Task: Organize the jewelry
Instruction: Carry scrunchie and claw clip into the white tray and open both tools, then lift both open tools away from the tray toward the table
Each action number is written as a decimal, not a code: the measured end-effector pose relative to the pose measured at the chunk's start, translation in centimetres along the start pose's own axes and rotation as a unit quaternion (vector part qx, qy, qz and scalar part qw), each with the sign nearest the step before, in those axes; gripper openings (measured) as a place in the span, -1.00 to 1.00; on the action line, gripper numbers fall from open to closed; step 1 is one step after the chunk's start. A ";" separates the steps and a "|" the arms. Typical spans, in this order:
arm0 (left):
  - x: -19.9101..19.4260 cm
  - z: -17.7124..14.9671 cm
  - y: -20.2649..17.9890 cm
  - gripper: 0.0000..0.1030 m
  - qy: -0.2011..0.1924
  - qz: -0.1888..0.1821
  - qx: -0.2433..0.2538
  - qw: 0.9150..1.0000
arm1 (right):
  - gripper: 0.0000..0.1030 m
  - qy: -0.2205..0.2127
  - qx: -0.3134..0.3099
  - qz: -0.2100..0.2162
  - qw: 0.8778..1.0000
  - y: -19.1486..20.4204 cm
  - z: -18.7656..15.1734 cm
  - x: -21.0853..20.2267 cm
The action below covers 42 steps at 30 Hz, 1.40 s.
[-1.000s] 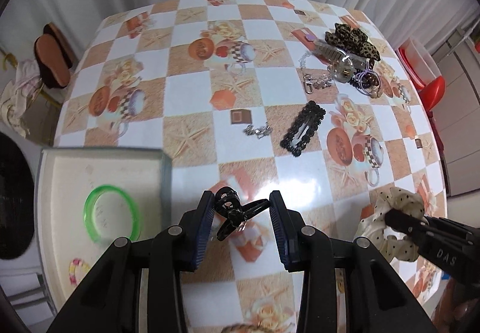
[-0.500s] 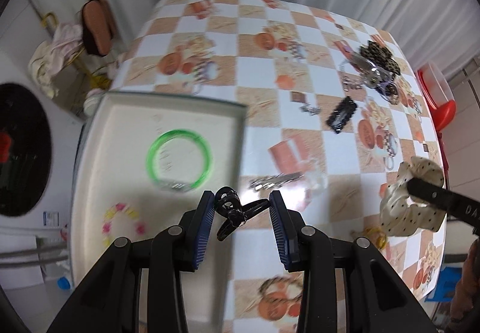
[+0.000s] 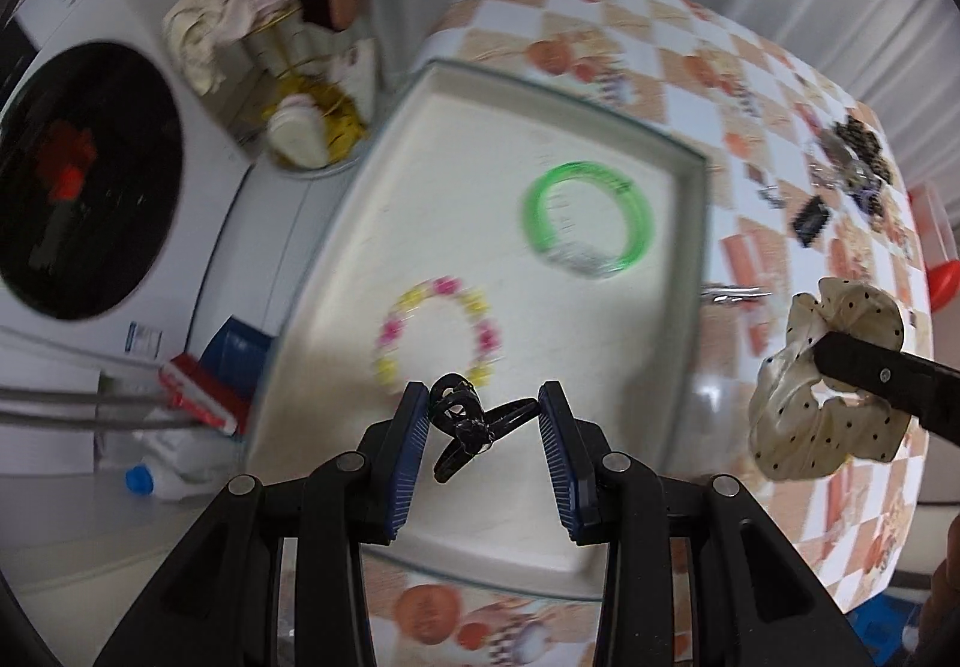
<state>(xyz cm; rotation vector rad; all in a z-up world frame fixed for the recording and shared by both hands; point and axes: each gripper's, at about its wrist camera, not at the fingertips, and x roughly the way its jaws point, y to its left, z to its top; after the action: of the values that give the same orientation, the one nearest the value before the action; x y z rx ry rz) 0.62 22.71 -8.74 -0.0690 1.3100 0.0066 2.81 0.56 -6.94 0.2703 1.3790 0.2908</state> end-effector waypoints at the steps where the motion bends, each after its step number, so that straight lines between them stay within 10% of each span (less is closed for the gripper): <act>1: 0.3 -0.2 0.6 -0.17 0.002 0.004 -0.004 1.000 | -0.63 0.007 -0.009 0.004 1.000 0.9 -0.1 0.6; 26: 5.8 -2.7 3.9 -0.06 0.051 0.052 0.011 0.997 | -0.53 0.127 -0.079 -0.026 0.988 7.7 -1.4 12.1; 32: 5.9 -2.9 4.1 -0.05 0.058 0.060 0.006 0.996 | -0.06 0.130 -0.086 -0.025 0.987 8.6 -1.1 13.1; 34: 5.6 -2.8 4.3 0.09 0.055 0.062 0.003 0.997 | 0.12 0.125 -0.089 -0.023 0.988 9.0 -0.9 13.1; 36: 5.0 -2.7 4.4 0.79 0.042 0.068 -0.003 0.997 | 0.29 0.115 -0.087 -0.018 0.989 9.3 -0.5 12.5; 42: 4.0 -2.3 4.2 0.80 0.030 0.069 0.005 0.997 | 0.46 0.087 -0.064 -0.010 0.994 9.1 0.8 10.3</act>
<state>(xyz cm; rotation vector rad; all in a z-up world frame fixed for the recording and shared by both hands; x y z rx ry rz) -0.74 26.62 -13.43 0.0311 1.3731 0.1161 4.88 12.69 -13.08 0.1266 1.5264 0.3922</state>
